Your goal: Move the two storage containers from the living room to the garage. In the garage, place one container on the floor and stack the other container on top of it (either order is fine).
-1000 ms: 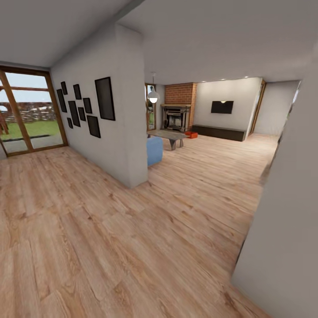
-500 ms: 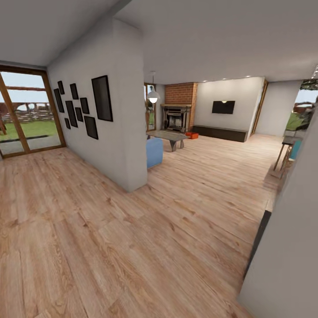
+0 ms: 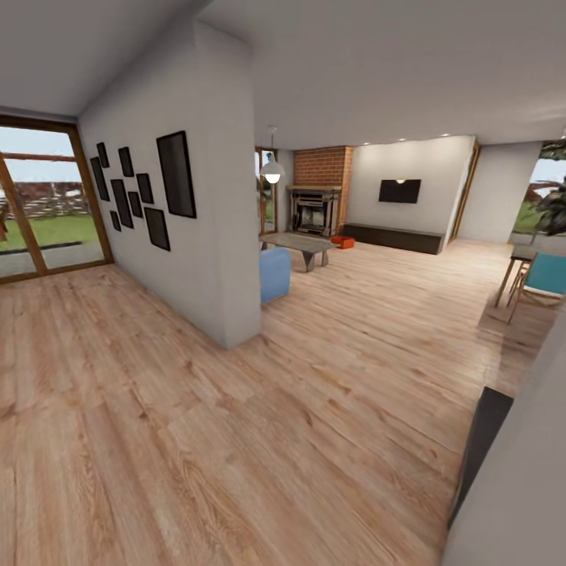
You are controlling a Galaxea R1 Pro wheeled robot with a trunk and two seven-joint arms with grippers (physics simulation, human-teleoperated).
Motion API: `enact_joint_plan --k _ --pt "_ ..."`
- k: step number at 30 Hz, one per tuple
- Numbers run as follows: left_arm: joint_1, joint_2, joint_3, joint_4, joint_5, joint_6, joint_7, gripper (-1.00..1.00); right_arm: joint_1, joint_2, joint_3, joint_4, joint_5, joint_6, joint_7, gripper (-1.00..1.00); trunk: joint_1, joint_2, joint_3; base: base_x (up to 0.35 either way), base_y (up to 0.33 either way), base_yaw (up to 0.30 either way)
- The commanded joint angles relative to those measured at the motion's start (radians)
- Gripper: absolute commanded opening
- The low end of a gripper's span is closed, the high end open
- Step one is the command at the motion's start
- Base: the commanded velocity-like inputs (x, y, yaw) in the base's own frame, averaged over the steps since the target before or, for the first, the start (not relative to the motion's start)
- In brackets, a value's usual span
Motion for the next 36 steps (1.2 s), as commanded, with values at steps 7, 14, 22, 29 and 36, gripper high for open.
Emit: enact_joint_plan --k 7,14,22,29,36 --pt "-0.001 0.0 0.006 0.0 0.009 0.0 -0.003 1.0 -0.001 0.001 0.008 0.003 -0.01 -0.005 0.004 1.0 0.001 -0.001 -0.001 0.326 0.0 0.0" --pt "-0.001 0.0 0.006 0.0 0.009 0.0 -0.003 1.0 -0.001 0.001 0.008 0.003 -0.01 -0.005 0.004 1.0 0.001 -0.001 -0.001 0.327 0.0 0.0" --pt "-0.001 -0.001 0.006 0.0 0.009 0.0 -0.003 1.0 -0.001 0.001 0.008 0.003 -0.01 -0.005 0.004 1.0 0.001 -0.001 -0.001 0.327 0.0 0.0" --pt "-0.001 -0.001 0.006 0.0 0.009 0.0 -0.003 1.0 -0.001 0.001 0.008 0.003 -0.01 -0.005 0.004 1.0 0.001 -0.001 -0.001 0.327 0.0 0.0" --pt "-0.001 -0.001 0.006 0.0 0.009 0.0 -0.003 1.0 -0.001 0.001 0.008 0.003 -0.01 -0.005 0.004 1.0 0.001 -0.001 -0.001 0.327 0.0 0.0"
